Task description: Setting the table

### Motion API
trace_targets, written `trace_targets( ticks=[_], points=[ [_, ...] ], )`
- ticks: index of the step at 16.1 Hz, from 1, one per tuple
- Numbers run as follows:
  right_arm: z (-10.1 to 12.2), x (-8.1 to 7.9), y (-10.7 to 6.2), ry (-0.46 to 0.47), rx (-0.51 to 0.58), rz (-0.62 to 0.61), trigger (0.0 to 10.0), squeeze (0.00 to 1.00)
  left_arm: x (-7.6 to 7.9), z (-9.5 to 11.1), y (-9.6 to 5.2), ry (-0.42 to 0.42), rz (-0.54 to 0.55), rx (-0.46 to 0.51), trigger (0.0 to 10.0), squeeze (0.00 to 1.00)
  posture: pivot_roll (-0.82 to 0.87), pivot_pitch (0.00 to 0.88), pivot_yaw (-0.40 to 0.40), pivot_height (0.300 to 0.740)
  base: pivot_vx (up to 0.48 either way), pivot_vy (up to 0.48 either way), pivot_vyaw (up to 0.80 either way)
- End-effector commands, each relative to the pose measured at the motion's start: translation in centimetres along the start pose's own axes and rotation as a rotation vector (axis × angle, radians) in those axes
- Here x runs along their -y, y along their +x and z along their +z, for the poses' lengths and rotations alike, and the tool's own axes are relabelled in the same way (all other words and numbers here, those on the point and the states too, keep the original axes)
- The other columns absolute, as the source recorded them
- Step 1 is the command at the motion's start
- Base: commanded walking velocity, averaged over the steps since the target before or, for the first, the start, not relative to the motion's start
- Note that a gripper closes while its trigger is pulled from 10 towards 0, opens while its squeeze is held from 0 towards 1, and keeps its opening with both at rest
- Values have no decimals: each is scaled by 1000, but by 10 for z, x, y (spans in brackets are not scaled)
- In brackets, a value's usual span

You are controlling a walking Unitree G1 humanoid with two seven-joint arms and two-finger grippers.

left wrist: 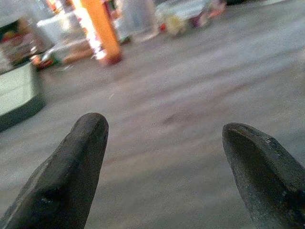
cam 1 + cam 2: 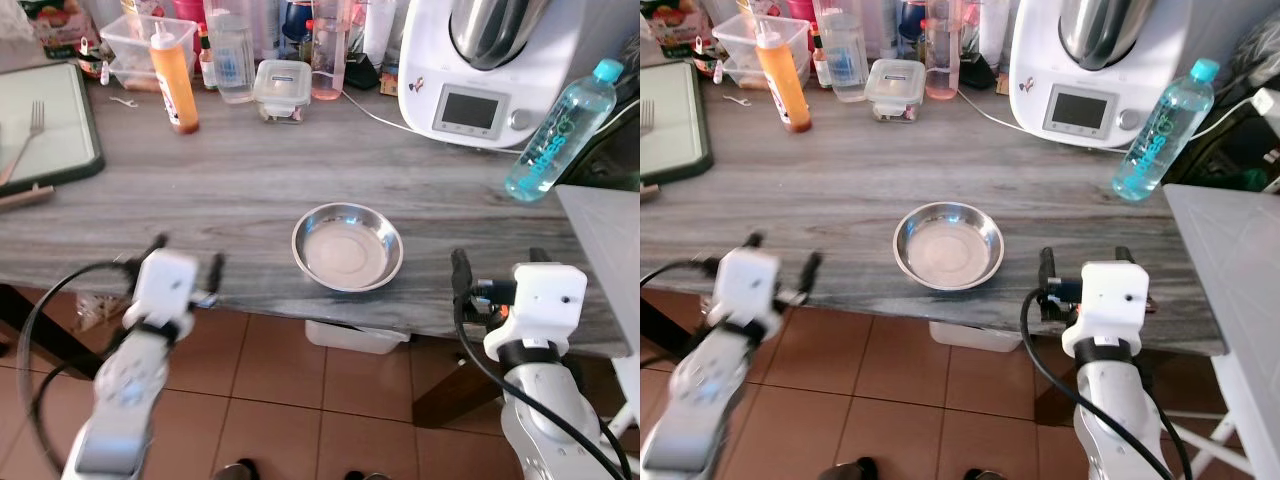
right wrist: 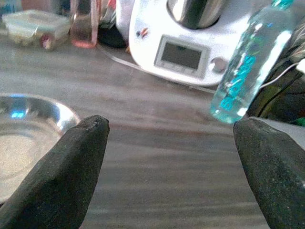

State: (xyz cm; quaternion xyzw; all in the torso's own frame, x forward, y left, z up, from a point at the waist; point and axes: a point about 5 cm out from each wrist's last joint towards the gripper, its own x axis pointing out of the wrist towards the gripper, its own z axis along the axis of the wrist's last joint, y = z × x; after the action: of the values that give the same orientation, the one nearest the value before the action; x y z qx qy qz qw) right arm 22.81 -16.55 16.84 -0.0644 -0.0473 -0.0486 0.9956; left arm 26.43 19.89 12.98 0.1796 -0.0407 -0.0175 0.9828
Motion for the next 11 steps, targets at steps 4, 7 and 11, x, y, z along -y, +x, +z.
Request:
trace_targets(
  ticks=[4, 7, 11],
  points=[
    [0, -3, 4, 20, 12, 46, 10000, 0, -14, 8, -17, 87, 49, 36, 10000, 0, 202, 147, -119, 740, 0, 0, 0],
    [-1, -1, 7, 38, 11, 41, 10000, 0, -9, 7, -21, 106, 58, 33, 10000, 0, 207, 146, -113, 740, 0, 0, 0],
    [-7, -3, 3, 56, -8, 38, 10000, 0, -7, 6, -16, 85, 98, 10, 10000, 0, 197, 147, -104, 740, 0, 0, -692]
  ],
)
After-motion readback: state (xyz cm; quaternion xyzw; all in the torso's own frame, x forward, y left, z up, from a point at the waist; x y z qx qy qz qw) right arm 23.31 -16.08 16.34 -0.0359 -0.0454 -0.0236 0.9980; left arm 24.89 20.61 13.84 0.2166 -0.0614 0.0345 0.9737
